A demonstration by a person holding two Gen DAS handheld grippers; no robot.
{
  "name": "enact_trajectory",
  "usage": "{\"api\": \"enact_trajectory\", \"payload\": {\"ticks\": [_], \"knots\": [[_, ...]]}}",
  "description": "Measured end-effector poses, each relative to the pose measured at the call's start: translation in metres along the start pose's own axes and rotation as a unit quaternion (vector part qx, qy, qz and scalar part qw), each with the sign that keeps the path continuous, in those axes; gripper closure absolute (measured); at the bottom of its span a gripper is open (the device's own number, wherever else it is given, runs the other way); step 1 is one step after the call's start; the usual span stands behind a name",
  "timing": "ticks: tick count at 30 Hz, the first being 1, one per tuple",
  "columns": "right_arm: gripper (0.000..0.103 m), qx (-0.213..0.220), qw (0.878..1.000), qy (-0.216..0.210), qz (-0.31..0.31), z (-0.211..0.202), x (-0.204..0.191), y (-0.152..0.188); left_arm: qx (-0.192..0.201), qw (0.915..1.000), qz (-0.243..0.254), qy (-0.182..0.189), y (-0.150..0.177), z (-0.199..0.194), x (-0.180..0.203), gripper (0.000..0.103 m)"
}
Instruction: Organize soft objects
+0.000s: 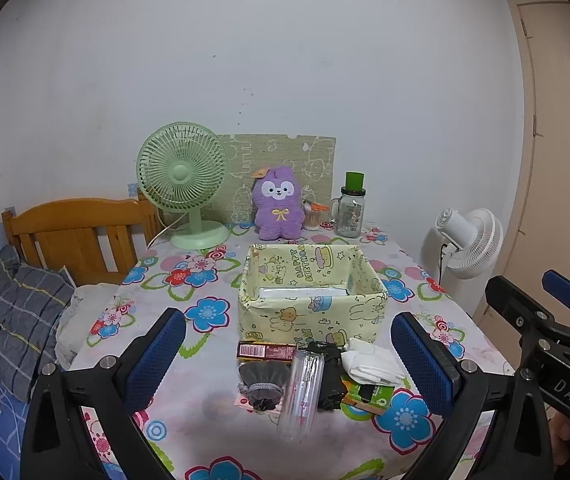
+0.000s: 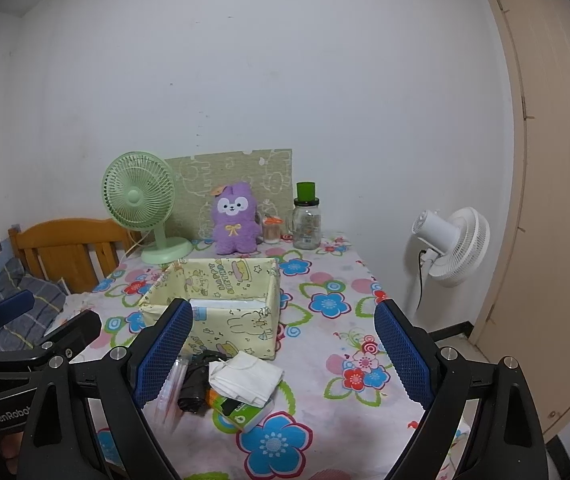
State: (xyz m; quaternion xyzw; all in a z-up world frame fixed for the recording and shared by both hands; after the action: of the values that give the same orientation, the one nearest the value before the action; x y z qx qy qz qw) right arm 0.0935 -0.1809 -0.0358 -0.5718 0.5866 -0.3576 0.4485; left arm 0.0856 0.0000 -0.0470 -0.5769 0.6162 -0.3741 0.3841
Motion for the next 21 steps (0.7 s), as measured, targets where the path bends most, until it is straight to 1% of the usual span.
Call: {"api": "enact_trajectory", "payload": {"ticks": [18, 21], "knots": [[0.009, 0.000, 1.000, 0.001, 0.000, 0.0001, -0.0001, 0.0008, -0.002, 1.0000, 0.000, 0.005, 0.0004, 0.0027, 0.0017, 0.000], [0.009, 0.001, 1.000, 0.006, -0.003, 0.0000, 0.0010, 0.0009, -0.001, 1.0000, -0.001, 0.007, 0.0002, 0.0029, 0.0020, 0.000]]}}
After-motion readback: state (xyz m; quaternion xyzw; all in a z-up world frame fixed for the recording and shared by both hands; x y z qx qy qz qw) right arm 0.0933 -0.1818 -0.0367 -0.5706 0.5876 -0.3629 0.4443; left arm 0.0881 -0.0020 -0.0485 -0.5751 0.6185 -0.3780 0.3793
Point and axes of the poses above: each gripper's, at about its wrist camera, not at the fingertips, and z roughly the way its jaws point, x to its right, y to its underside, the point moved 9 cm from there along z, roughly the way its jaws point, and after that the axes turned 5 degrees about z, right-handed, at the moved point
